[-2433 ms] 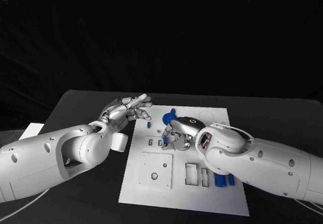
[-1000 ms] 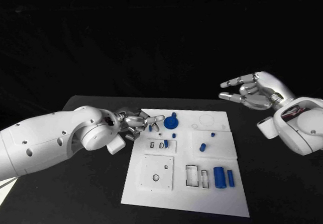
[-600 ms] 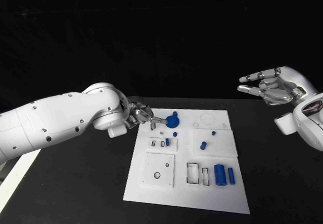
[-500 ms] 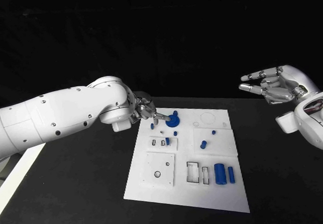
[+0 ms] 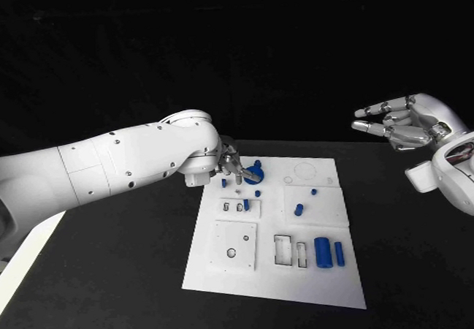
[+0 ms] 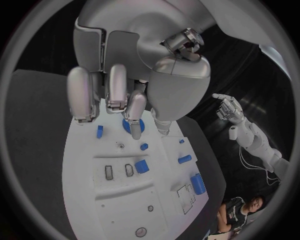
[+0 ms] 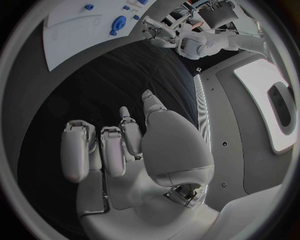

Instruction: Assemble the parts on the task board

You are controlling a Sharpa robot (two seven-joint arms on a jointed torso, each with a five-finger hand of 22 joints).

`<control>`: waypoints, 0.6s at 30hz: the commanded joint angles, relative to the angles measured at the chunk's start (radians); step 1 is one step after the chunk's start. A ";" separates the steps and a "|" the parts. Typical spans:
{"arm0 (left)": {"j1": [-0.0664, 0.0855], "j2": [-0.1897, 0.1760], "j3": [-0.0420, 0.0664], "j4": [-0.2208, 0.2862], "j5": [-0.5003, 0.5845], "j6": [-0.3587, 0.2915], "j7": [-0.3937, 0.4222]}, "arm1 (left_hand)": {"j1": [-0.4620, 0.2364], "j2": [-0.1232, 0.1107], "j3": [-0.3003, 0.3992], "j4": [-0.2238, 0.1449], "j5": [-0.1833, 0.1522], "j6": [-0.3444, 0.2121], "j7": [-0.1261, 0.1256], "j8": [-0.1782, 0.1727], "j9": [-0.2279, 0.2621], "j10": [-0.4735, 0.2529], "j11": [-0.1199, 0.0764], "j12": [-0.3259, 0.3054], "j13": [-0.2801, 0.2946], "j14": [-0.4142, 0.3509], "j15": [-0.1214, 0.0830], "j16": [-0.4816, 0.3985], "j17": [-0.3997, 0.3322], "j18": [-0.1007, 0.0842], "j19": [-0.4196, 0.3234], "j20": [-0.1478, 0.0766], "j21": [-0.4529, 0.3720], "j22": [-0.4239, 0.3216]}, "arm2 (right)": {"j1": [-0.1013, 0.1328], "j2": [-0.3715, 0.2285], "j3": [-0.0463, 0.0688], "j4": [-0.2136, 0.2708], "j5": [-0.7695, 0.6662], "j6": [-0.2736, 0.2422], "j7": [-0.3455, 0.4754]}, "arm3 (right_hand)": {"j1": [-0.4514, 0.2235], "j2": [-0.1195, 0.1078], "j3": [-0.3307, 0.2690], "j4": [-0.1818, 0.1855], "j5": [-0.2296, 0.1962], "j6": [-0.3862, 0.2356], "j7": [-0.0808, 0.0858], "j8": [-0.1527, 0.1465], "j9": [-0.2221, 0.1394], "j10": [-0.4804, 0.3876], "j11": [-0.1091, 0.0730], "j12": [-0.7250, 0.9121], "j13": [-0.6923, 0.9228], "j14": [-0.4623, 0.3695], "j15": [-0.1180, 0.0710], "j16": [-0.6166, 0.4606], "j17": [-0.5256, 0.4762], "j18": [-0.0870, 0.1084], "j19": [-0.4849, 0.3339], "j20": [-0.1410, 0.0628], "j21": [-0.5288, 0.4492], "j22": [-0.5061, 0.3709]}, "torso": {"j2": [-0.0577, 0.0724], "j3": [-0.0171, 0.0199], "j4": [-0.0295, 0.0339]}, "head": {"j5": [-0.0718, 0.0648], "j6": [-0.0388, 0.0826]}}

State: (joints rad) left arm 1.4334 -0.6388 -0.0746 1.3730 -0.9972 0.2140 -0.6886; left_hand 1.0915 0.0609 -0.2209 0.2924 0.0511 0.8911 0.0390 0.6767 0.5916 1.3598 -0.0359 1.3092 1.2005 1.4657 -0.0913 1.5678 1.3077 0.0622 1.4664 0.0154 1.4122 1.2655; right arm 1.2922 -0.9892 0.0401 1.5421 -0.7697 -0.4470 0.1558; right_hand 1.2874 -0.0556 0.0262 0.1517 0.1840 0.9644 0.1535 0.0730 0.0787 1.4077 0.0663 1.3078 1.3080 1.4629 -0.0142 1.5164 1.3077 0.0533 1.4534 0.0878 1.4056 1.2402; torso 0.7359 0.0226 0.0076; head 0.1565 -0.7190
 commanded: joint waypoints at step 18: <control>-0.015 0.053 -0.009 -0.065 -0.014 0.143 -0.135 | -0.002 0.014 -0.014 -0.003 -0.002 -0.002 0.002 -0.002 0.007 0.005 0.006 0.006 0.011 0.105 -0.001 0.003 0.263 -0.010 0.026 -0.003 0.014 0.015 | -0.001 0.007 -0.001 -0.011 -0.013 0.011 -0.010 | 0.001 0.008 -0.007 -0.001 0.010 0.005 -0.002 0.004 0.001 -0.007 -0.001 -0.006 0.082 0.084 0.001 -0.007 0.171 0.013 -0.010 0.000 -0.006 -0.004 | 0.006 -0.0061 -0.0044 | -0.001 -0.014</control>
State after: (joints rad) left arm 1.4194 -0.5892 -0.0839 1.3135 -1.0055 0.3043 -0.6961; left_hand 1.0905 0.0618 -0.2291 0.2896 0.0511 0.8911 0.0390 0.6767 0.5971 1.3634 -0.0323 1.3092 1.2112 1.4656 -0.0912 1.5678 1.3076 0.0622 1.4665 0.0156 1.4239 1.2811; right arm 1.2917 -0.9826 0.0389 1.5321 -0.7728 -0.4454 0.1476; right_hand 1.2874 -0.0556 0.0263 0.1516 0.1880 0.9644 0.1535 0.0730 0.0785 1.4078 0.0662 1.3078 1.3080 1.4629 -0.0142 1.5125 1.3075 0.0533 1.4535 0.0878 1.4057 1.2376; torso 0.7416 0.0180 0.0046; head 0.1559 -0.7310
